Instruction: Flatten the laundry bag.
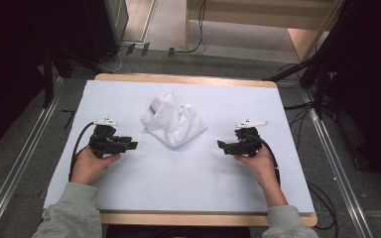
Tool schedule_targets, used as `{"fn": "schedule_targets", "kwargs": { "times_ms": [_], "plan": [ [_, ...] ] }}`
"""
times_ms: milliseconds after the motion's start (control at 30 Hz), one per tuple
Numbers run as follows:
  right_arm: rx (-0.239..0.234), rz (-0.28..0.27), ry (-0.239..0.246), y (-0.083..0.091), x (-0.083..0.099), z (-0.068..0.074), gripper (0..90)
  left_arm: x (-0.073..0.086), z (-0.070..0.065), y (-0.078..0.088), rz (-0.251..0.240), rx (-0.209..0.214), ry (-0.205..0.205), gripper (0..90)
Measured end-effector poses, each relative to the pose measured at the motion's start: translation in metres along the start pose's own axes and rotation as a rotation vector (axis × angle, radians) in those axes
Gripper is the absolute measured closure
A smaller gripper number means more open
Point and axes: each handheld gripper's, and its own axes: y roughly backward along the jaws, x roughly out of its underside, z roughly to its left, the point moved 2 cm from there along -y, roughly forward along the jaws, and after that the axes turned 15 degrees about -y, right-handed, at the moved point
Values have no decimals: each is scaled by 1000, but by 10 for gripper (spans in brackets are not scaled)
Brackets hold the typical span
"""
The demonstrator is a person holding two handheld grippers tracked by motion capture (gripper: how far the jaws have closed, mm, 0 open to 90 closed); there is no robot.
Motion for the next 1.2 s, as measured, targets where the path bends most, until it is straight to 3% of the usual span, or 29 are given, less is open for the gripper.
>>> {"fn": "schedule_targets", "kwargs": {
  "times_ms": [67, 200, 467, 933, 1200],
  "plan": [
    [-32, 14, 19, 0, 3, 2, 266, 0, 1, 0, 7, 4, 9, 588],
    [-44, 29, 21, 0, 3, 3, 321, -2, 1, 0, 12, -6, 5, 526],
    [-52, 52, -1, -1, 1, 3, 434, -3, 4, -4, 28, 22, 27, 455],
    [-69, 44, -21, 4, -1, 11, 494, -6, -1, -2, -4, 32, 30, 406],
    [-69, 57, -47, 4, -2, 10, 533, -6, 0, -4, 11, 33, 21, 404]
  ]
}}
